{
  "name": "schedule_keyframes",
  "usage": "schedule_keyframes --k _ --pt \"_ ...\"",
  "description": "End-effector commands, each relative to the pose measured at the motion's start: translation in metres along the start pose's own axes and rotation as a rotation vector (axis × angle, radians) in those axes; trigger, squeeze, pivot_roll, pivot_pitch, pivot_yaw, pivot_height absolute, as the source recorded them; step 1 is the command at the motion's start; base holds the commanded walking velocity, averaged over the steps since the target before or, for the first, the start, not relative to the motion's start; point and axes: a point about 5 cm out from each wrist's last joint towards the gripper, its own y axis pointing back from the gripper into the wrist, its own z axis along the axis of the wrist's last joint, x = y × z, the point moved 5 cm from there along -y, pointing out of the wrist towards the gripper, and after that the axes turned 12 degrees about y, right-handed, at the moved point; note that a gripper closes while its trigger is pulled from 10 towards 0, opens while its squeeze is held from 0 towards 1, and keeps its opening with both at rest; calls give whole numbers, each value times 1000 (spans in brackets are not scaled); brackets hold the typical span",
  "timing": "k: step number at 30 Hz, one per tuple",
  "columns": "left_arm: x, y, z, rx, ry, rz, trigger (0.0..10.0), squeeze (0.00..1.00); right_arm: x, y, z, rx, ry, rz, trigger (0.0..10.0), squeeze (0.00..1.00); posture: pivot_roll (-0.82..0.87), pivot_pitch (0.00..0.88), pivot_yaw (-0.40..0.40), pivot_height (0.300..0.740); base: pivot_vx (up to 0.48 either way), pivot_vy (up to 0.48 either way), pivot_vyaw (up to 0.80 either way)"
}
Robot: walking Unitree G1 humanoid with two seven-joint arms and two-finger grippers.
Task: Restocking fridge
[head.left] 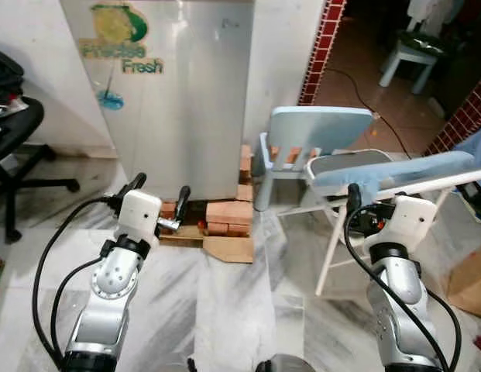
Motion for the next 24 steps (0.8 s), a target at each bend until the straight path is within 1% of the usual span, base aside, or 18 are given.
schedule_keyframes --k 1,10,13,14,17,19,21,24 --pt "2 0 -1 15 -6 -5 10000 0 6 -2 5 -10 -14 18 10000 0 -76 0 -23 740 0 480 0" --pt "4 -3 1 20 -1 -12 10000 0 8 -4 1 6 -20 21 10000 0 -59 0 -27 740 0 480 0" --pt "12 -5 3 13 31 19 10000 0 12 -8 3 2 -22 33 10000 0 -53 0 -31 740 0 480 -615" --pt "18 -5 2 18 45 44 10000 0 12 -9 3 1 -22 37 10000 0 -52 0 -33 740 0 480 -800" --pt "22 -6 2 20 45 56 10000 0 13 -10 4 0 -20 40 10000 0 -50 0 -36 740 0 480 -800" --pt "35 -7 1 27 59 100 10000 0 14 -12 5 -3 -18 48 10000 0 -45 0 -40 740 0 480 -800" --pt "40 -7 1 29 62 119 10000 0 15 -14 4 -3 -17 53 10000 0 -41 0 -44 740 0 480 -800" --pt "42 -7 1 29 55 123 10000 0 17 -15 4 -3 -15 58 10000 0 -41 0 -44 740 0 480 -800"
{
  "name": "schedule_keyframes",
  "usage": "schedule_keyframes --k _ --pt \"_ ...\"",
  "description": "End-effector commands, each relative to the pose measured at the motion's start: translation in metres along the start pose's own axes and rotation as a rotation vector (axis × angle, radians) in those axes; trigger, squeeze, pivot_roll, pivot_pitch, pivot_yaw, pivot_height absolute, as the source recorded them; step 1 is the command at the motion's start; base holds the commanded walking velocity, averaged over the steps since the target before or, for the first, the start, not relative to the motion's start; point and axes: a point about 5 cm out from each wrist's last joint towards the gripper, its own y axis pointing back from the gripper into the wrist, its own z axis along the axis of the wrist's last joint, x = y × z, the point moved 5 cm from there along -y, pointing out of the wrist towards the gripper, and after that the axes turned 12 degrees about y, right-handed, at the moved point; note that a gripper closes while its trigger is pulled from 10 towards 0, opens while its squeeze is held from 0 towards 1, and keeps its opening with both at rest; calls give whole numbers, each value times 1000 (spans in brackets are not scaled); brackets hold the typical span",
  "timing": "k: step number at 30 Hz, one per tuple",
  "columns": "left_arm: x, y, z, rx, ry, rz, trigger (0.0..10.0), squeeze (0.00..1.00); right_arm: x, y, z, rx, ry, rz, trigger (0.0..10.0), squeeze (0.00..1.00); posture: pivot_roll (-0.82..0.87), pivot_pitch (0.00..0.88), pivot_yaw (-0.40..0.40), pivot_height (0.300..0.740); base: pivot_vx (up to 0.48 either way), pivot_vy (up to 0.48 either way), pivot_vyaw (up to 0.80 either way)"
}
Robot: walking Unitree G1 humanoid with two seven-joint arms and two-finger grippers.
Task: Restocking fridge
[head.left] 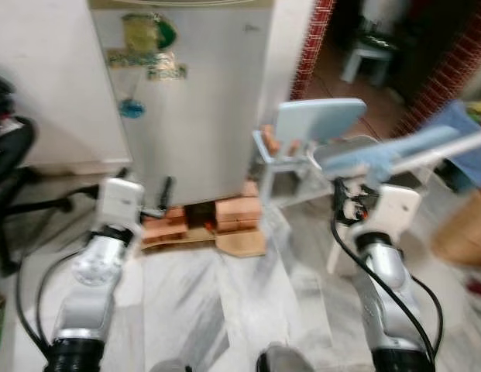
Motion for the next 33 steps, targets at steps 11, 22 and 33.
schedule_keyframes --k 11,22,33 --pt "-7 -7 0 -2 15 -25 10000 0 -6 -3 -3 9 12 -14 10000 0 -45 0 -42 740 0 480 -800" --pt "-6 -8 -2 3 27 -23 10000 0 -5 -7 -2 5 6 -13 10000 0 -33 0 -44 740 0 480 -716" --pt "-2 -9 -7 22 65 6 10000 0 -4 -9 -3 4 11 -3 10000 0 -28 0 -47 740 0 480 -132"
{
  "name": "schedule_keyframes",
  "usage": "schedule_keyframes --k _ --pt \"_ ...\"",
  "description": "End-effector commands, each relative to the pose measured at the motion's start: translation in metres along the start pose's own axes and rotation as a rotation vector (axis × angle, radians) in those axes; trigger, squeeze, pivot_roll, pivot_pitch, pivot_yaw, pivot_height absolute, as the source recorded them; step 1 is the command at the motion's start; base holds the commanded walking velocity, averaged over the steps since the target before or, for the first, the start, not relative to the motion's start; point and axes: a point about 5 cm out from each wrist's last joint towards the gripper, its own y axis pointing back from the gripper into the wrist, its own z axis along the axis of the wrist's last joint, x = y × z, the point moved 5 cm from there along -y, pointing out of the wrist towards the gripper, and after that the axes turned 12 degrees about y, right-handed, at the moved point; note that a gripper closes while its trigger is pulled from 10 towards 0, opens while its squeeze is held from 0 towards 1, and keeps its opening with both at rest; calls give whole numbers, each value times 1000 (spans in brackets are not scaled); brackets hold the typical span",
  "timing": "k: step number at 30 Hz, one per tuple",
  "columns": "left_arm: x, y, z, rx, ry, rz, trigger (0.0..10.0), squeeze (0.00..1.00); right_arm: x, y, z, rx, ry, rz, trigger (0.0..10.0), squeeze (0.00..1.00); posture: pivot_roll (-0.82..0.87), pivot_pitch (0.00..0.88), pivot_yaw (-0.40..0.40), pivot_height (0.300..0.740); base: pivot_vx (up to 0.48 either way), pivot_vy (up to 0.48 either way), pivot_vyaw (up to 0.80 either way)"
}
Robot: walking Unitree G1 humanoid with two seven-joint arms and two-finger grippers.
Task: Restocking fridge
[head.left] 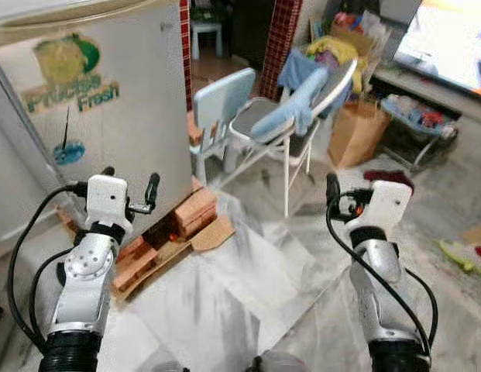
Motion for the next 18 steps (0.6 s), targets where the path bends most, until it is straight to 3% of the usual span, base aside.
schedule_keyframes --k 1,11,18 --pt "11 2 -2 18 12 30 10000 0 4 -2 5 -14 -2 12 10000 0 -28 0 -47 740 0 480 0" --pt "14 11 -7 30 30 69 10000 0 7 -5 2 -12 14 37 10000 0 1 0 -75 740 0 480 0" --pt "24 22 -12 51 -6 108 10000 0 15 -9 3 -9 15 69 10000 0 19 0 -92 740 0 475 0"
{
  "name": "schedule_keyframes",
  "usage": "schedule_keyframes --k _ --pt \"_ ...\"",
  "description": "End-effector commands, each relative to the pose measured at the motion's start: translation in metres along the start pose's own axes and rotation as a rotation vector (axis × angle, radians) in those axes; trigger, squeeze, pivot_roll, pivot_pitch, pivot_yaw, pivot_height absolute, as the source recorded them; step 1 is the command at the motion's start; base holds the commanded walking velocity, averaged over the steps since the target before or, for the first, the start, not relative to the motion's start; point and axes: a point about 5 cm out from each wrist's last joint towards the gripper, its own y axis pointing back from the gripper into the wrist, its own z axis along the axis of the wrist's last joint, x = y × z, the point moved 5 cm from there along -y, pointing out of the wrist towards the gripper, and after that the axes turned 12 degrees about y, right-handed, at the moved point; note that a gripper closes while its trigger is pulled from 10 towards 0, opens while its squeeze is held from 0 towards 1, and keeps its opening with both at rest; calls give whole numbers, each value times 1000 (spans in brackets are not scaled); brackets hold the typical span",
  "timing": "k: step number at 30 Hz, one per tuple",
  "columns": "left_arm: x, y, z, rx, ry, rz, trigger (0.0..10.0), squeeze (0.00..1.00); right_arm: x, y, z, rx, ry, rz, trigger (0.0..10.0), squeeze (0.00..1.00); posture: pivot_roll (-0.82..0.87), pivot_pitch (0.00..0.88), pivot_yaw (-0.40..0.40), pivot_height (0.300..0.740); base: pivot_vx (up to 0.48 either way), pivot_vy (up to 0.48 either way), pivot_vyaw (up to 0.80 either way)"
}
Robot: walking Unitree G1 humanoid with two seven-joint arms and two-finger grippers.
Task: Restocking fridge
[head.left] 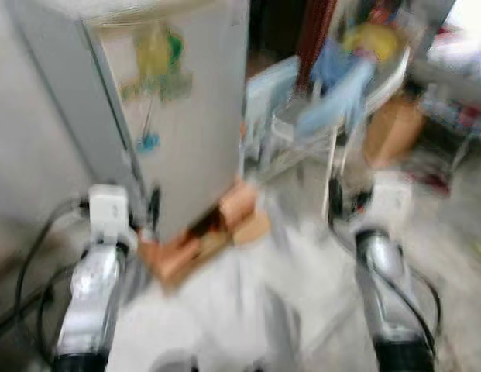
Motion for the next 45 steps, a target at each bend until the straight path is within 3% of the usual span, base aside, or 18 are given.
schedule_keyframes --k 1,6,24,28,45 --pt "8 -1 8 -18 -38 13 10000 0 9 -3 6 -16 -7 29 10000 0 18 0 -91 740 274 394 0" --pt "10 -2 10 -18 -43 12 10000 0 16 -2 11 -43 23 72 10000 0 6 0 -80 740 355 318 -604" --pt "4 -9 14 -44 -44 2 10000 0 14 -2 12 -50 10 52 10000 0 2 0 -70 740 383 287 -765" --pt "7 -7 12 -32 -34 25 10000 0 15 -3 12 -49 11 55 10000 0 5 0 -72 740 74 443 0" --pt "16 3 10 -39 -56 44 10000 0 10 0 7 -26 20 34 10000 0 12 0 -74 740 0 0 0"
